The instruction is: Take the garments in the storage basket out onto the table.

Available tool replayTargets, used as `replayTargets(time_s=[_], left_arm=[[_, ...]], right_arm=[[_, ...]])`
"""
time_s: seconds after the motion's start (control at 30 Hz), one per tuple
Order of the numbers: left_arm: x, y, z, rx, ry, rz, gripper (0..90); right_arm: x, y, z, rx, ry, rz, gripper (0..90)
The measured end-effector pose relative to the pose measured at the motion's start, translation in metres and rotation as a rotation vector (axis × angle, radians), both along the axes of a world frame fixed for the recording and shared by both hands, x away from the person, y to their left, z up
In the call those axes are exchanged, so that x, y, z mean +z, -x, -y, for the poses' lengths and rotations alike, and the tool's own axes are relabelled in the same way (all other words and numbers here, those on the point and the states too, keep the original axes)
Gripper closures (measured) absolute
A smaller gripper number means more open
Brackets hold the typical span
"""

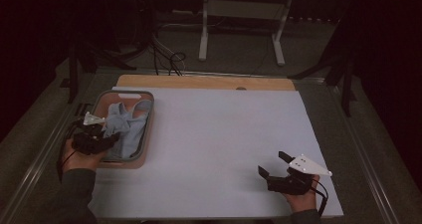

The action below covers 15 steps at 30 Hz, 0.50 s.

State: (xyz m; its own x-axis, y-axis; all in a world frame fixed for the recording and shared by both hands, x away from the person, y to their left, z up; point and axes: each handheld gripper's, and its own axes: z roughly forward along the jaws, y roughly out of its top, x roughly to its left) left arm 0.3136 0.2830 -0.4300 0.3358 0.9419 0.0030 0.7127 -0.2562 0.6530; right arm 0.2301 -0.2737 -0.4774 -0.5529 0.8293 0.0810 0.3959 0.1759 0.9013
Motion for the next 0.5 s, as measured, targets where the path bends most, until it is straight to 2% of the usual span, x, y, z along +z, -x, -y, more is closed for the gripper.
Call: replayTargets(time_s=[0.3, 0.37, 0.5], left_arm=[[-0.001, -0.016, 0.016, -0.015, 0.029, -0.029, 63.5], [-0.002, -0.019, 0.019, -0.021, 0.039, -0.035, 59.5], [-0.004, -0.023, 0.028, -0.037, 0.044, -0.046, 45.6]], right_arm=[[0.000, 0.000, 0.000, 0.000, 0.005, -0.004, 7.9], [0.000, 0.000, 0.000, 0.002, 0.006, -0.004, 7.9], [0.000, -0.001, 0.000, 0.003, 0.008, -0.006, 8.0]])
